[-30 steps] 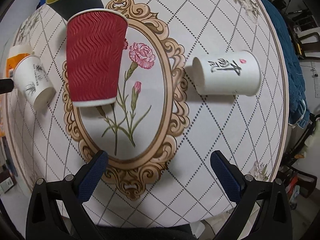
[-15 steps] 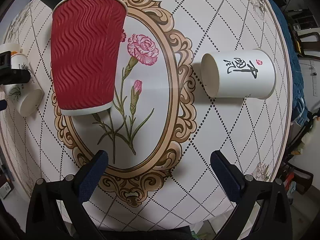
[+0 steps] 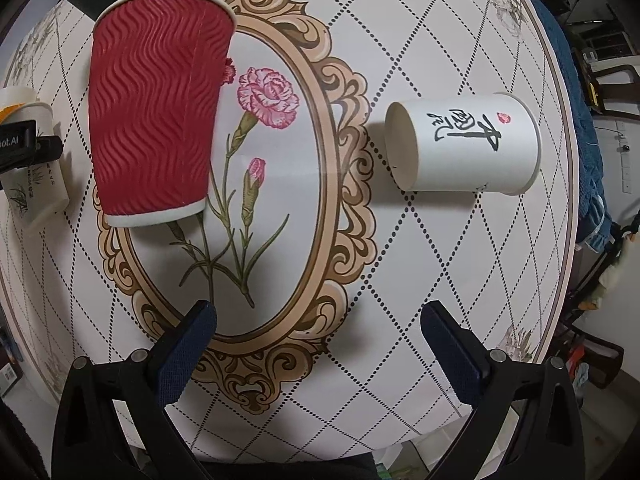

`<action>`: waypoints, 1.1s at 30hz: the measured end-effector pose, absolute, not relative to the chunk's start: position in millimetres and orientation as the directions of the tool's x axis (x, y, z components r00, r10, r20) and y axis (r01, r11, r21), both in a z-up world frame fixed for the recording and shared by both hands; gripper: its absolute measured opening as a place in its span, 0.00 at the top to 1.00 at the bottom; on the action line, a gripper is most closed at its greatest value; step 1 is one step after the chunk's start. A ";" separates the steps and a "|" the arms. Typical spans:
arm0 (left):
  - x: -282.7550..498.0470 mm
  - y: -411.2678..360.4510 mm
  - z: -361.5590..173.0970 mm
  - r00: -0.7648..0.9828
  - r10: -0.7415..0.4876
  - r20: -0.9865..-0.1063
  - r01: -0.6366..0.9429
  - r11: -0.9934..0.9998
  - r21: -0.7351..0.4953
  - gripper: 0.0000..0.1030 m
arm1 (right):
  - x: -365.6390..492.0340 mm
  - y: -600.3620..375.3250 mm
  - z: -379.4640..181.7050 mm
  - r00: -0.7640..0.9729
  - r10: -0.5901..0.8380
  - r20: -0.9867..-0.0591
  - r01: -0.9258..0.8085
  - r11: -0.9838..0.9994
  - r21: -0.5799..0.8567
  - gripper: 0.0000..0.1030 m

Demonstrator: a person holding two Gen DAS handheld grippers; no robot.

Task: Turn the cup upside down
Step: 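Close the left gripper around the white paper cup's body, then lift the white paper cup with the left gripper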

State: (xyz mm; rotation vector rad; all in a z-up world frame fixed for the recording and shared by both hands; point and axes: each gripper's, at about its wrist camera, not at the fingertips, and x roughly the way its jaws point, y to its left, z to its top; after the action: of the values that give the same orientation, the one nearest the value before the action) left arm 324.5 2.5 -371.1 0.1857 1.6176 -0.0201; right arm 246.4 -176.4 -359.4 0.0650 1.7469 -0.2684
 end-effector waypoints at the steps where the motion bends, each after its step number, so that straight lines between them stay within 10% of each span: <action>1: 319.0 -2.2 -370.3 -0.036 0.114 -0.993 0.142 0.984 0.108 0.32 | 246.1 -175.4 -358.1 -0.194 -0.105 -0.975 0.193 0.971 -0.143 0.00; 33: 89.0 -13.3 -322.8 -0.132 0.100 -0.986 0.173 0.982 0.076 0.32 | 104.9 -215.2 -328.1 -0.123 -0.005 -0.992 0.143 0.989 -0.023 0.00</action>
State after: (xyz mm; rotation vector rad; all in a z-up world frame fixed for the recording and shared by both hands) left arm 89.0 -13.3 -322.8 0.2062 1.7059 -0.0641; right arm 104.9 -215.2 -328.1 0.1045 1.6909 -0.1268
